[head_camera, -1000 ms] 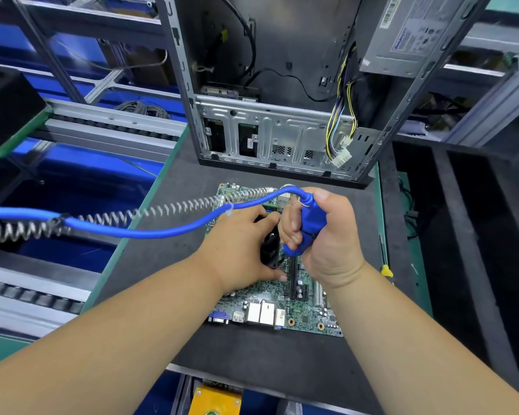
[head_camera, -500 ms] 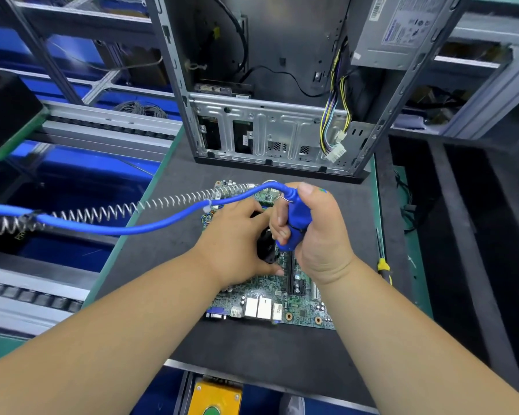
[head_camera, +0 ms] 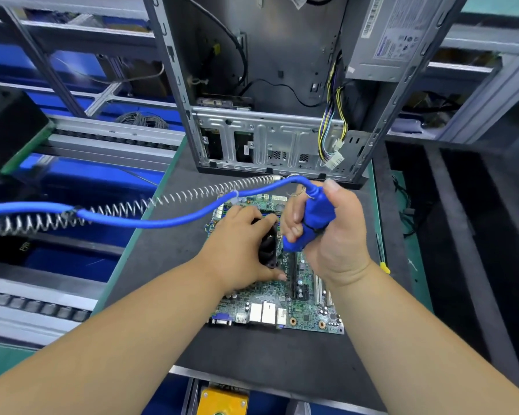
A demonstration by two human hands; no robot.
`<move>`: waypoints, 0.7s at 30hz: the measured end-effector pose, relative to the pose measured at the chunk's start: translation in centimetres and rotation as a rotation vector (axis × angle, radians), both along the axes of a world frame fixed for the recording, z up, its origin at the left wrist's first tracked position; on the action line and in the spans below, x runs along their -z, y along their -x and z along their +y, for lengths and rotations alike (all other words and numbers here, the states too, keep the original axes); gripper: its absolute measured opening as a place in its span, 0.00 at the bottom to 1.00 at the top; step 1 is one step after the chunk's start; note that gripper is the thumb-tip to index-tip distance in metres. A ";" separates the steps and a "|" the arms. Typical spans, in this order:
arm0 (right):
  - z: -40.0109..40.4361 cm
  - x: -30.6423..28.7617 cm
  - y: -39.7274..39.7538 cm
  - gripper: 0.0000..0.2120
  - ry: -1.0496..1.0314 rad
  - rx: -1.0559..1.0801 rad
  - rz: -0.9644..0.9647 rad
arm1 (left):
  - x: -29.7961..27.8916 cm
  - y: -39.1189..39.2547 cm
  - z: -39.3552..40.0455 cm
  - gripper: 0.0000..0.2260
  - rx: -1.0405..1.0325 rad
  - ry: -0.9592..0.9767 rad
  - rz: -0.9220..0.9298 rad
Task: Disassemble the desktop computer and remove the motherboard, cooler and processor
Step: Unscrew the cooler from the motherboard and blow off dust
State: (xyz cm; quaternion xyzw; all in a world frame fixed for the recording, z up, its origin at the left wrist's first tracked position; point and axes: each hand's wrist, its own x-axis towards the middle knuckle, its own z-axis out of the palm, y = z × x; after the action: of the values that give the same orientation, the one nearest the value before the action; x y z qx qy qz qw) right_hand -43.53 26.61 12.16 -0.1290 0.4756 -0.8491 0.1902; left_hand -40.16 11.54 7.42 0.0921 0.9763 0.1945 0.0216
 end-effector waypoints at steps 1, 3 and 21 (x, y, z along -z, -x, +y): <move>0.2 -0.3 0.2 0.21 0.004 0.018 0.020 | 0.1 0.0 -0.1 0.40 0.003 0.001 0.006; 0.6 -0.9 0.7 0.21 -0.018 0.057 0.068 | 0.4 0.0 -0.4 0.43 0.000 -0.025 0.009; -1.4 1.0 3.3 0.23 -0.120 0.092 0.088 | 0.9 0.3 -1.0 0.44 -0.020 -0.062 0.019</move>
State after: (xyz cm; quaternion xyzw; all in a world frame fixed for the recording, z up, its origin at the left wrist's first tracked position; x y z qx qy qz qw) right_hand -46.83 25.18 11.20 -0.1327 0.5390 -0.8204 0.1373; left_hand -40.42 10.58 6.52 0.0850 0.9708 0.2241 0.0076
